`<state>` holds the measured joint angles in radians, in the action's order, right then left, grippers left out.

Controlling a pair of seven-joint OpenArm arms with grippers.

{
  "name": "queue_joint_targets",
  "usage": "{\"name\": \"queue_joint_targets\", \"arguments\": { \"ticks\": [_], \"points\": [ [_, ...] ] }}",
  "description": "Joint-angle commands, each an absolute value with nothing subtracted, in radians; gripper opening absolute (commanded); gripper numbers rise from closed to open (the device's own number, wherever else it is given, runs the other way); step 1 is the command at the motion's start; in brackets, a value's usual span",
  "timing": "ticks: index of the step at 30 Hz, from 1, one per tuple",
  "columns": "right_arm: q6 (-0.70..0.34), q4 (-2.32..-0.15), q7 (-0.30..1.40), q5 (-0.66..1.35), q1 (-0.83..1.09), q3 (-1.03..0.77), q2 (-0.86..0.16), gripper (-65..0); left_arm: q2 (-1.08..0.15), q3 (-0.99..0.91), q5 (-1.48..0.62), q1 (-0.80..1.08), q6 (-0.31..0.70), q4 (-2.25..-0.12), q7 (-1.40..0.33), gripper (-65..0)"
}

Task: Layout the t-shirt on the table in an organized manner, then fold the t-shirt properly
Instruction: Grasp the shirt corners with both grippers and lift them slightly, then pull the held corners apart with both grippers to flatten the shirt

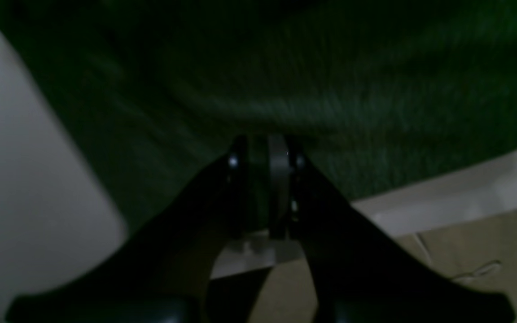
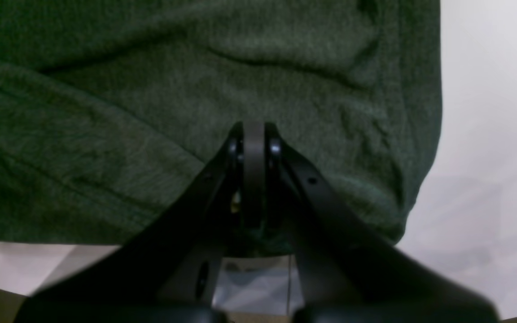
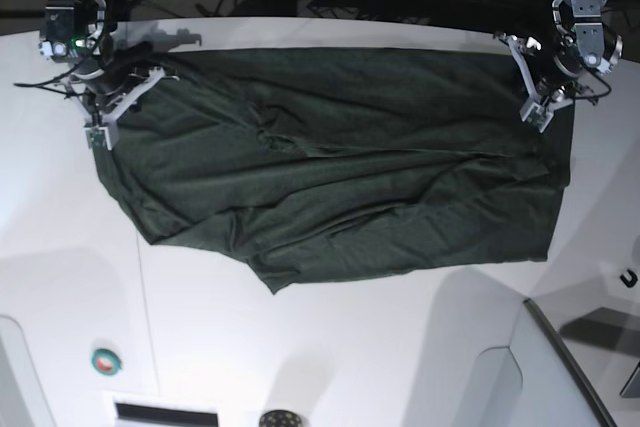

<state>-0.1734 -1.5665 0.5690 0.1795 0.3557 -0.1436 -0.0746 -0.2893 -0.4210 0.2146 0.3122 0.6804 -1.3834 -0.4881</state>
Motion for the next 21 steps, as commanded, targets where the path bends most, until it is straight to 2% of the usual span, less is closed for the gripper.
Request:
{"name": "queue_joint_targets", "arguments": {
  "ticks": [1,8,14,21],
  "points": [
    [-0.170,-1.570,0.572,0.182,0.358,-0.147,-0.081,-64.4,-0.315,-0.427,0.213,0.317,0.661,-1.374,-0.467,-58.1],
    [-0.170,-1.498,0.591,0.185,0.364,-0.147,-0.065,-64.4,-0.378,-0.424,0.213,0.320,0.642,-1.305,-0.450,-58.1],
    [-0.173,-1.520,0.596,0.183,0.400,-0.145,-0.018,-64.4,-0.426,-0.423,0.214,0.312,0.642,-1.313,-0.450,-58.1],
    [-0.174,-1.537,0.615,0.185,0.414,-0.145,-0.013,-64.4,-0.444,-0.420,0.214,0.306,0.644,-1.325,-0.450,-58.1]
  ]
}}
